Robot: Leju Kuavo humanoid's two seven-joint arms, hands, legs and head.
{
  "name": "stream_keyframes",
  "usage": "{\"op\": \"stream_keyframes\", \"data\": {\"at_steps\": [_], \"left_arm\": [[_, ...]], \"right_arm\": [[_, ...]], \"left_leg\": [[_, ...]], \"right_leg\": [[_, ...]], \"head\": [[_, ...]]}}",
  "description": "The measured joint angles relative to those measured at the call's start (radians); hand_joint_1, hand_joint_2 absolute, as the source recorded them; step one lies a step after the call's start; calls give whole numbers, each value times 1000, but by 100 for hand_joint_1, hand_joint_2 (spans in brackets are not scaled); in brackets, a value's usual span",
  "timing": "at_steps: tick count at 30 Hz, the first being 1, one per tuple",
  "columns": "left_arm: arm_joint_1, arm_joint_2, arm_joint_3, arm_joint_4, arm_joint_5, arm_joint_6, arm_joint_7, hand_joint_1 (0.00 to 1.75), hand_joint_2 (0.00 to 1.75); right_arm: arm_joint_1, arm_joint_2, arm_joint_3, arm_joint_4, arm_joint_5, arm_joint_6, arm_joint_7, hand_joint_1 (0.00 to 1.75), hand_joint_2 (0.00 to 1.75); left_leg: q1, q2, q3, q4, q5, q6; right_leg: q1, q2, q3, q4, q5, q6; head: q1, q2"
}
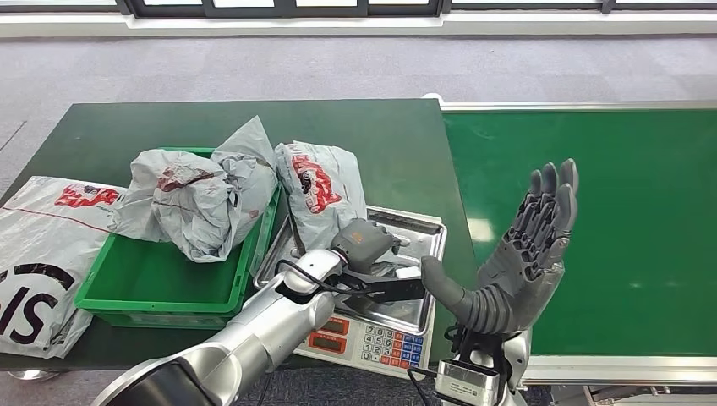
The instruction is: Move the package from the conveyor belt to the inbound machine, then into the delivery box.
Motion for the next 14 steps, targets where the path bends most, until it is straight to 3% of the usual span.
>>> {"op": "stream_keyframes", "data": {"at_steps": [4, 9, 11, 14], "left_arm": [[4, 0, 0, -16, -73, 69, 11, 175, 175], [13, 7, -4, -107, -334, 240, 118, 175, 175], [13, 21, -18, -164, -445, 295, 192, 175, 175], [-8, 67, -83, -261, -507, 382, 384, 175, 175]], "right_arm": [[5, -1, 0, 0, 1, 2, 0, 0, 175], [17, -2, 1, -3, 0, 10, 0, 0, 175], [18, -3, 4, -2, -8, 14, 0, 0, 175], [15, -4, 15, -1, -29, 12, 0, 0, 175]], "left_leg": [[0, 0, 0, 0, 0, 0], [0, 0, -2, 0, 0, 0], [0, 0, -3, 0, 0, 0], [0, 0, -5, 0, 1, -1]], "right_leg": [[0, 0, -1, 0, 0, 0], [0, 0, -2, 0, 0, 0], [0, 0, -3, 0, 0, 0], [0, 0, -6, 1, 1, -1]], "head": [[0, 0], [0, 0], [0, 0], [0, 0]]}}
